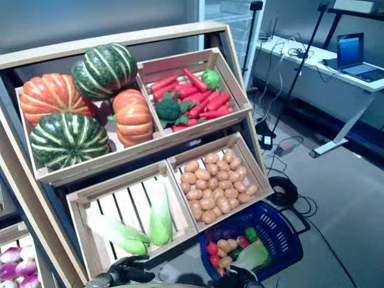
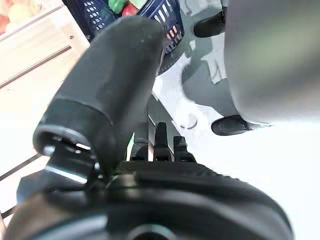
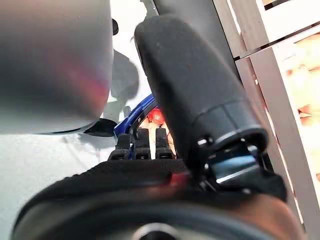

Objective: Put vegetables into the basket

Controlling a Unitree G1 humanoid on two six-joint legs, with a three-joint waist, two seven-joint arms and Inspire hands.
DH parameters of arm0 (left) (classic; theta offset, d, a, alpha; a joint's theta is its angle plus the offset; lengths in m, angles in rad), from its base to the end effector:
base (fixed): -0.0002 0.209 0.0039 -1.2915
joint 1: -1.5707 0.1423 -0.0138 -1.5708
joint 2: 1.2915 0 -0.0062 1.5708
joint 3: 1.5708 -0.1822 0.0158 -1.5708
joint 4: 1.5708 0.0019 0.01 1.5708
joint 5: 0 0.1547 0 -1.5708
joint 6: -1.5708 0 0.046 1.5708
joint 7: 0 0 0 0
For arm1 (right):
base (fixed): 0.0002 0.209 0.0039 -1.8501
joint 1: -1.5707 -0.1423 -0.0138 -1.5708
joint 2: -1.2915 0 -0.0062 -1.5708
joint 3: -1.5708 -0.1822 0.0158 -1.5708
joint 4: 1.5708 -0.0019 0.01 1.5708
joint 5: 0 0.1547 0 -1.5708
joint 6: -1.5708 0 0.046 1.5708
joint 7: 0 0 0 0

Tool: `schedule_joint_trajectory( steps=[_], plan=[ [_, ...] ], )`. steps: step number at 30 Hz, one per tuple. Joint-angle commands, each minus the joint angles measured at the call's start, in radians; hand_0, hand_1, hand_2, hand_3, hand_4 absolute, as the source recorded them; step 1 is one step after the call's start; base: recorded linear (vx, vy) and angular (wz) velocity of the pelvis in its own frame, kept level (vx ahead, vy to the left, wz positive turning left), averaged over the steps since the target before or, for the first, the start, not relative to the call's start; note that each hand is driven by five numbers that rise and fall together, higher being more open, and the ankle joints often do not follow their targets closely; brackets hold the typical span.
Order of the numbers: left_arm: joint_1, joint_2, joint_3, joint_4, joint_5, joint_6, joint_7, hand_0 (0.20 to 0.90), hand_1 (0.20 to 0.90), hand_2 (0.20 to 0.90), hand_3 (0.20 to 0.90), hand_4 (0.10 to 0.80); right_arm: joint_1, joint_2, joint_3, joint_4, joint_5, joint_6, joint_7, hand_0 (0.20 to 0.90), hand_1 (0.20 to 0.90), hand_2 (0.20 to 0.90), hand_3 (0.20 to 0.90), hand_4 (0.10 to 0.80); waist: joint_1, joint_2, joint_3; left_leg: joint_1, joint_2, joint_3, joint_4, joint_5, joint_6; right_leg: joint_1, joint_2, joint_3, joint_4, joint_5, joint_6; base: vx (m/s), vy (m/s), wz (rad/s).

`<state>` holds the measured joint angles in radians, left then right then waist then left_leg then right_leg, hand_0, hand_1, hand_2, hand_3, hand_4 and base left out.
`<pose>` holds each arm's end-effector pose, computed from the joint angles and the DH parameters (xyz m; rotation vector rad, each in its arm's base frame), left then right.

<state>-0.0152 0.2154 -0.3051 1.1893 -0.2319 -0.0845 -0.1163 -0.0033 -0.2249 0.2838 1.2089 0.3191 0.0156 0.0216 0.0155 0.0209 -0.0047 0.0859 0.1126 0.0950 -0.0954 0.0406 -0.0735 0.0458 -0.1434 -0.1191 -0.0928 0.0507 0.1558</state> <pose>0.0913 0.2032 -0.1294 0.1029 1.1188 -0.1133 0.0794 -0.2105 -0.1321 -0.0760 1.2348 -0.0645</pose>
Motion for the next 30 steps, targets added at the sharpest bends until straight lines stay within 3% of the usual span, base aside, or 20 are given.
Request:
schedule_joint_trajectory(
  steps=[1,10,14,17,23,30],
  plan=[
    [-0.063,-0.023,-0.023,0.066,0.037,0.007,-0.015,0.900,0.900,0.900,0.900,0.800,-0.033,0.033,0.005,0.012,-0.015,-0.028,0.032,0.900,0.900,0.900,0.900,0.800,-0.024,-0.037,0.021,-0.013,-0.035,-0.043,0.008,-0.037,0.036,0.036,0.004,-0.008,0.020,-0.010,-0.042,0.000,0.000,0.00],
    [-0.065,-0.026,-0.017,0.082,0.073,0.040,0.009,0.900,0.900,0.900,0.900,0.800,-0.032,0.039,0.012,0.014,-0.012,-0.028,0.020,0.900,0.900,0.900,0.900,0.800,-0.032,-0.034,0.024,-0.010,-0.038,-0.040,0.008,-0.038,0.037,0.038,0.010,-0.002,0.013,-0.005,-0.043,0.000,0.000,0.00],
    [-0.060,-0.019,-0.031,0.034,0.042,-0.015,-0.060,0.900,0.900,0.900,0.900,0.800,-0.024,0.035,0.020,0.001,-0.009,-0.024,0.013,0.900,0.900,0.900,0.900,0.800,-0.037,-0.031,0.027,-0.016,-0.040,-0.041,0.008,-0.036,0.034,0.032,0.014,0.005,0.007,0.001,-0.042,0.000,0.000,0.00],
    [-0.055,0.010,-0.055,-0.157,-0.045,-0.022,-0.174,0.900,0.900,0.900,0.900,0.800,-0.012,0.016,0.032,-0.042,-0.009,-0.002,0.013,0.900,0.900,0.900,0.900,0.800,-0.036,-0.021,0.043,-0.036,-0.040,-0.041,0.008,-0.027,0.031,0.011,0.018,0.011,0.006,0.011,-0.042,-0.028,-0.005,-0.01],
    [-0.034,0.135,-0.121,-0.609,-0.224,0.049,-0.249,0.900,0.900,0.900,0.900,0.800,-0.006,-0.037,0.058,-0.123,-0.007,0.015,0.012,0.900,0.900,0.900,0.900,0.800,-0.027,0.003,0.087,-0.111,-0.037,-0.046,0.008,-0.001,0.027,-0.062,0.025,0.010,0.009,0.026,-0.046,-0.099,-0.001,-0.10],
    [-0.137,0.251,-0.038,-0.912,-0.317,0.068,-0.206,0.900,0.900,0.900,0.900,0.800,-0.102,-0.097,0.049,-0.116,0.047,-0.029,0.005,0.900,0.900,0.900,0.900,0.800,-0.011,0.044,0.191,-0.214,-0.039,-0.069,0.008,0.043,0.026,-0.156,0.037,-0.002,0.031,0.025,-0.072,-0.184,0.008,0.01]
  ],
)
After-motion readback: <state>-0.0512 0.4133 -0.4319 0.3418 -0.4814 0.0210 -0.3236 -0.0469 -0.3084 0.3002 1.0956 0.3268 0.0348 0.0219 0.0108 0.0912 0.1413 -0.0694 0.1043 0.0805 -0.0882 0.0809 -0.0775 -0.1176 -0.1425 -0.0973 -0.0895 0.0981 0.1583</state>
